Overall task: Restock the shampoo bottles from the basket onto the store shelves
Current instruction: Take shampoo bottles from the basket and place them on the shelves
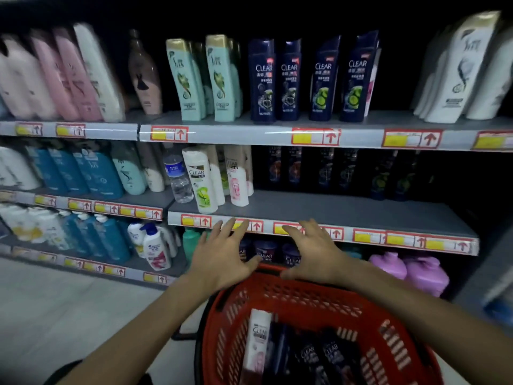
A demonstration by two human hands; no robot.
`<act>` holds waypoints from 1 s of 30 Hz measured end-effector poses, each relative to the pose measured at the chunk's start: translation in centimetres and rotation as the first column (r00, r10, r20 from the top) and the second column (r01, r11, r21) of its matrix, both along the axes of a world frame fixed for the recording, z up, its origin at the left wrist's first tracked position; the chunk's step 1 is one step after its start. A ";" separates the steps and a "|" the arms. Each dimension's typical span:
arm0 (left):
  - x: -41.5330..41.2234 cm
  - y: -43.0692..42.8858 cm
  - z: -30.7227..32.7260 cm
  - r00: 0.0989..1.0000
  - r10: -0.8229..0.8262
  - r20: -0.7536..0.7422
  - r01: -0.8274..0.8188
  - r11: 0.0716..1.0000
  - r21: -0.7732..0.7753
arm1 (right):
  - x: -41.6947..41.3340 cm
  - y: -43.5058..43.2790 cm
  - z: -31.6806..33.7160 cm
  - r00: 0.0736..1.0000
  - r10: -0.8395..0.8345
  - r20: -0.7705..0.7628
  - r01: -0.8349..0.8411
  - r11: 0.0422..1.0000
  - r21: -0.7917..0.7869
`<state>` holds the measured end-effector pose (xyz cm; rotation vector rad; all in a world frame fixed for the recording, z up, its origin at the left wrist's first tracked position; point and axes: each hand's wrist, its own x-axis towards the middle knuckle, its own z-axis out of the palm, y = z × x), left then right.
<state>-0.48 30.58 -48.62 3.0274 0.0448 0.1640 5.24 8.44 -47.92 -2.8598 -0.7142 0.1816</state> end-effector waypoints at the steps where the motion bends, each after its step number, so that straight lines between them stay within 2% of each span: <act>1: -0.6 -0.5 -0.7 1.000 -0.015 -0.007 0.015 1.000 -0.002 | -0.7 -0.9 -0.7 1.000 0.007 -0.016 -0.007 1.000 -0.004; 7: -2.9 -3.5 -7.0 0.986 -0.078 -0.146 0.076 0.997 -0.016 | -4.2 -4.9 -6.4 0.986 0.054 -0.155 -0.063 0.997 -0.054; 11: -3.2 -4.8 -12.3 0.958 -0.044 -0.284 0.022 0.997 -0.079 | -5.6 -6.3 -9.9 0.964 0.070 -0.255 -0.086 0.995 -0.053; 14: -2.8 -5.5 -16.3 0.922 -0.007 -0.387 -0.020 0.998 -0.067 | -5.5 -6.6 -11.6 0.952 0.111 -0.284 -0.163 0.972 -0.167; 16: -2.7 -5.7 -18.3 0.892 0.022 -0.451 -0.048 0.998 -0.046 | -5.5 -6.7 -12.5 0.943 0.152 -0.295 -0.214 0.958 -0.190; 19: -1.8 -5.7 -21.5 0.836 0.088 -0.541 -0.136 0.990 -0.048 | -6.0 -7.1 -14.0 0.916 0.175 -0.360 -0.274 0.930 -0.244; 23: -0.1 -6.2 -24.8 0.758 0.204 -0.620 -0.348 0.930 -0.120 | -6.8 -7.7 -15.5 0.908 0.212 -0.360 -0.344 0.868 -0.358; 26: 1.0 -7.2 -26.3 0.696 0.309 -0.648 -0.492 0.863 -0.117 | -6.8 -8.2 -16.1 0.895 0.197 -0.399 -0.352 0.862 -0.365; 30: 2.1 -7.8 -28.7 0.643 0.368 -0.672 -0.574 0.812 -0.105 | -6.5 -8.9 -16.4 0.906 0.185 -0.381 -0.338 0.858 -0.386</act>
